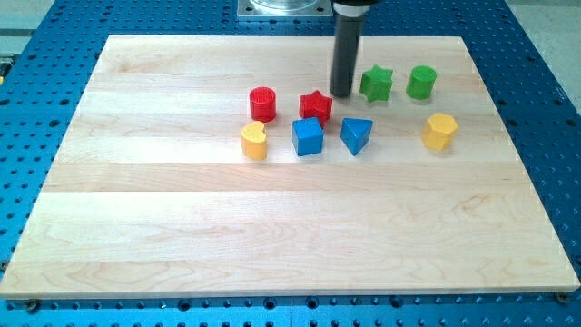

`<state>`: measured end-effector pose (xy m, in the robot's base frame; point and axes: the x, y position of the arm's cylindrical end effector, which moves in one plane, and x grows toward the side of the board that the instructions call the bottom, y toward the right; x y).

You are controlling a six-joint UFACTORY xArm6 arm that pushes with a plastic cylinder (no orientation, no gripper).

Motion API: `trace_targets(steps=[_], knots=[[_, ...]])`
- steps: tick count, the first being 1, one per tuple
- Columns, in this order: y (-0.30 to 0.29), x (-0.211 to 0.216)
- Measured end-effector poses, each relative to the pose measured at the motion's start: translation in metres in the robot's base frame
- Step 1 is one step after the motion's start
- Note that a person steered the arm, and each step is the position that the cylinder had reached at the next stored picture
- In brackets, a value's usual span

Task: Move the green star vertically to the red star

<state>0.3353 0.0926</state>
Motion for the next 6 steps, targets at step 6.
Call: trace_targets(steps=[6], knots=[[0.006, -0.022]])
